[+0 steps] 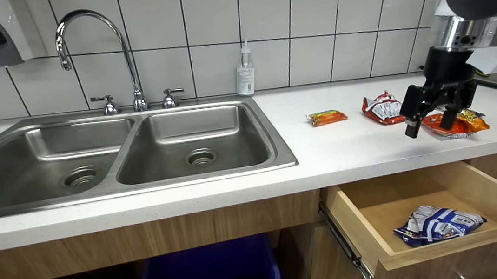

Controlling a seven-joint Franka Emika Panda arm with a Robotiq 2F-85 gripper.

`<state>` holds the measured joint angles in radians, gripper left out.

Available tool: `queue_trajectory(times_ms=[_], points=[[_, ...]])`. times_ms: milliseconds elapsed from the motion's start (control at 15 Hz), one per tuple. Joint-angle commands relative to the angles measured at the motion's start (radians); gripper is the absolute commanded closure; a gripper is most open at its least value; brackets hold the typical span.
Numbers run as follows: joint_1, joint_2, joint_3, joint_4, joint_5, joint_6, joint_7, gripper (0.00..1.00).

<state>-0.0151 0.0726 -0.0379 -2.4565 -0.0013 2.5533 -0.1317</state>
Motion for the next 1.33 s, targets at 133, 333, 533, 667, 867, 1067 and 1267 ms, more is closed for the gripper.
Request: queue_trajectory(times_ms=[133,333,533,667,867,1067,1267], points=[[-0.021,-0.040,-0.016,0.002,-0.023,-0.004,0.003,0.00],[-0.033,-0.037,-0.028,0.021,-0.019,-0.007,-0.002,0.00],[-0.047,-0.030,-0.043,0.044,-0.013,-0.010,-0.010,0.00],[-0.057,-0.025,-0.054,0.061,-0.008,-0.012,-0.014,0.00],[-0.074,-0.018,-0.068,0.089,-0.003,-0.012,-0.016,0.00],[-0.089,-0.025,-0.083,0.117,0.001,-0.026,-0.013,0.00],[-0.103,-0.002,-0.099,0.157,0.007,-0.009,0.001,0.00]])
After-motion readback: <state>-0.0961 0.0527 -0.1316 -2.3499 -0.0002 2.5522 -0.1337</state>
